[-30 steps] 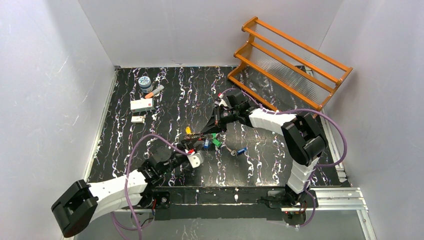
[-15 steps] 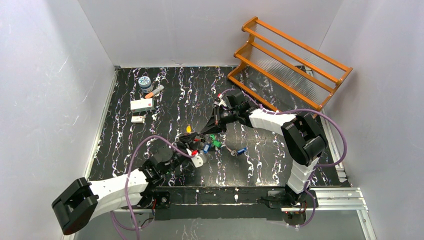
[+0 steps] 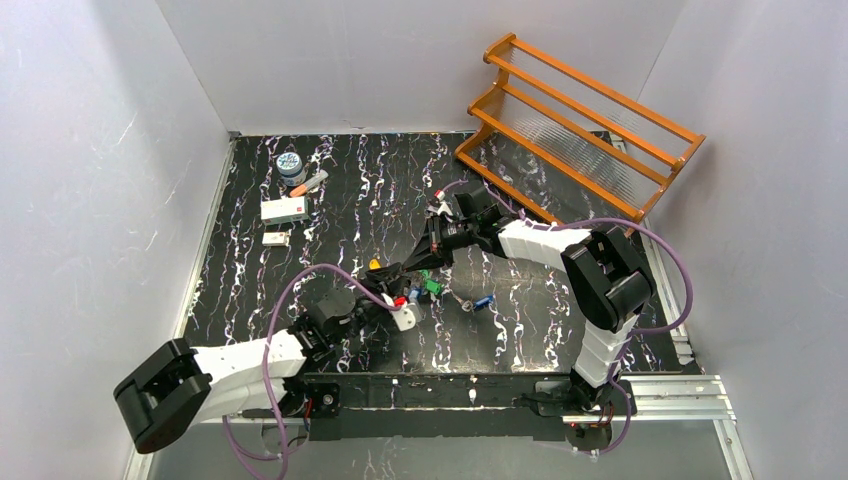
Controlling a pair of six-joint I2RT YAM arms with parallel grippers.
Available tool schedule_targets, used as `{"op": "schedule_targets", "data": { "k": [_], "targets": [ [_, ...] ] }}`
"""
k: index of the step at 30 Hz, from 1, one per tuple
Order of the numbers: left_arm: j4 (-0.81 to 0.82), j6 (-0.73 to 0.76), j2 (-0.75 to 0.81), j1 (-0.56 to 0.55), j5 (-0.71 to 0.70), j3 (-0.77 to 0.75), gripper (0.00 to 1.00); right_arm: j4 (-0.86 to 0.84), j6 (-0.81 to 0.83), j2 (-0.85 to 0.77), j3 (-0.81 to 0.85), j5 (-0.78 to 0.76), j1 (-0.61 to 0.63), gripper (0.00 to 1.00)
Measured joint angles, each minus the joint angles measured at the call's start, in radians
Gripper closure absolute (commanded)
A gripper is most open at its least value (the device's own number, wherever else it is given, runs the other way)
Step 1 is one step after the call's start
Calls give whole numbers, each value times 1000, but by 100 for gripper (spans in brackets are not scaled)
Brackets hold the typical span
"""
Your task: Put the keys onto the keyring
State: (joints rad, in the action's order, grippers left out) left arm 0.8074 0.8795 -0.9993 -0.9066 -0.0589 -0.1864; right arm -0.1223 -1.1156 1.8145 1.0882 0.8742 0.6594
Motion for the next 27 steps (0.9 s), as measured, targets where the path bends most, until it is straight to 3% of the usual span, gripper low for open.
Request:
{"op": "schedule_targets", "data": {
  "k": [3, 10, 12, 14, 23, 27],
  "targets": [
    [2, 0, -12, 0, -5, 0, 69, -10, -6, 0, 0, 4, 0, 99],
    [9, -9, -48, -1, -30, -26, 100, -16, -8, 0, -7, 8, -2, 99],
    [11, -9, -55, -1, -42, -32, 100, -16, -12, 0, -7, 6, -6, 95],
    [15, -18, -56, -1, -51, -33, 100, -17, -16, 0, -7, 8, -9, 88],
    [-16, -199, 22, -3, -133, -35, 100, -44, 45, -42, -13, 21, -6, 30],
    [-28, -286, 112, -3, -159, -31, 100, -30, 114, -108, -13, 4, -5, 20]
  ]
}}
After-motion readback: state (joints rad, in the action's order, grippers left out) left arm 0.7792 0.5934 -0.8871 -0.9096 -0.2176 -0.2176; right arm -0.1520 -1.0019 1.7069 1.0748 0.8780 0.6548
